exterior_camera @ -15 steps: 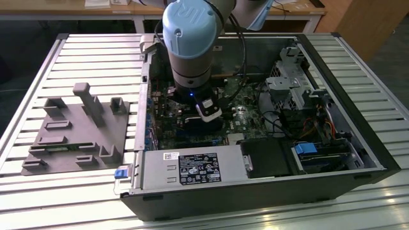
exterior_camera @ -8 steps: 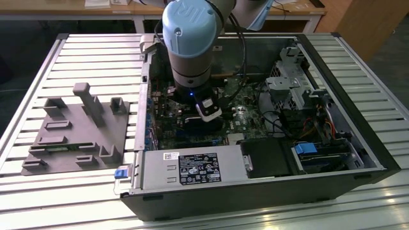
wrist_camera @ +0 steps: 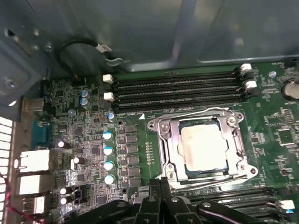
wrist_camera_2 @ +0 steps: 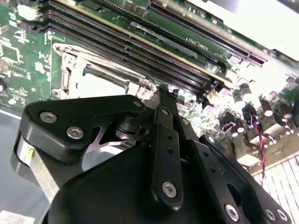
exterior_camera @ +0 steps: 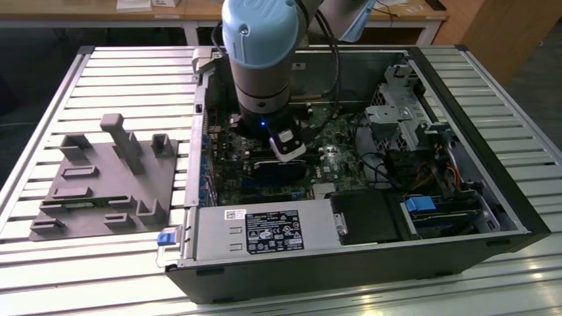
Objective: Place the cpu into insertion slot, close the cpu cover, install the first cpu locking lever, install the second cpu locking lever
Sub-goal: 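Install the second cpu locking lever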
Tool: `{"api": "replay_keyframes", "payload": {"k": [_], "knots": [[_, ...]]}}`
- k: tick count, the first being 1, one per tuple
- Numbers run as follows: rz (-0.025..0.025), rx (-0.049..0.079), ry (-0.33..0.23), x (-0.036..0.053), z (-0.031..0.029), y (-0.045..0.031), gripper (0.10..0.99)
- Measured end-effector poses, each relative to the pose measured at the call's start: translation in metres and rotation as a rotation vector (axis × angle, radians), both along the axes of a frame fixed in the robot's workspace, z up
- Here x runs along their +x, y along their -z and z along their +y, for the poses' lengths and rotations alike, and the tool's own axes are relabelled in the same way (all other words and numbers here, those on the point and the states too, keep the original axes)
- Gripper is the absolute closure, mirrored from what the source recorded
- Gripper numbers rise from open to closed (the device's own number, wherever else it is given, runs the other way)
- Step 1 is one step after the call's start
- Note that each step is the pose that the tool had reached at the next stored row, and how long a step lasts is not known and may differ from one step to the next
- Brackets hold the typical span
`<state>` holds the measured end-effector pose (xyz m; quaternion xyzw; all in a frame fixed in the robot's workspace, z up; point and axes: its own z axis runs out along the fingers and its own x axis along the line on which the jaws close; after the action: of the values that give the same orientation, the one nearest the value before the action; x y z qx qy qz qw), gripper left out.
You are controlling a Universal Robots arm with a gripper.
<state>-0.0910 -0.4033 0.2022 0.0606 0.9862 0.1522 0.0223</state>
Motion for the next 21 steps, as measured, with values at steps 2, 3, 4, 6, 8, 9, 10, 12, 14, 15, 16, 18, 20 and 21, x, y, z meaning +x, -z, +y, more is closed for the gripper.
{"api": "replay_keyframes", "payload": {"k": [2, 3, 4, 6, 8, 9, 10, 12, 14, 15, 16, 18, 20, 21], "knots": [[0.0, 0.0, 0.001, 0.0, 0.0, -0.005, 0.984], [-0.0001, 0.0, 0.001, 0.0, 0.0, -0.0074, 0.984], [-0.0002, -0.001, 0.001, 0.0, 0.0, -0.0096, 0.984], [-0.0002, -0.003, 0.001, 0.0, 0.0, -0.0126, 0.984], [0.0, -0.011, 0.003, 0.0008, 0.0001, -0.0139, 0.984], [0.0008, -0.014, 0.004, 0.0017, 0.0, -0.0144, 0.984], [0.0018, -0.016, 0.005, 0.0031, -0.0001, -0.0146, 0.984], [0.0034, -0.017, 0.007, 0.0064, -0.0003, -0.0146, 0.984], [0.0042, -0.017, 0.007, 0.0108, -0.0004, -0.0145, 0.984], [0.0046, -0.017, 0.007, 0.0132, -0.0005, -0.0146, 0.984], [0.005, -0.017, 0.007, 0.0157, -0.0005, -0.0145, 0.984], [0.0059, -0.017, 0.008, 0.0209, -0.0006, -0.0146, 0.984], [0.0067, -0.017, 0.008, 0.0258, -0.0007, -0.0145, 0.984], [0.0071, -0.017, 0.008, 0.0282, -0.0007, -0.0145, 0.984]]}}
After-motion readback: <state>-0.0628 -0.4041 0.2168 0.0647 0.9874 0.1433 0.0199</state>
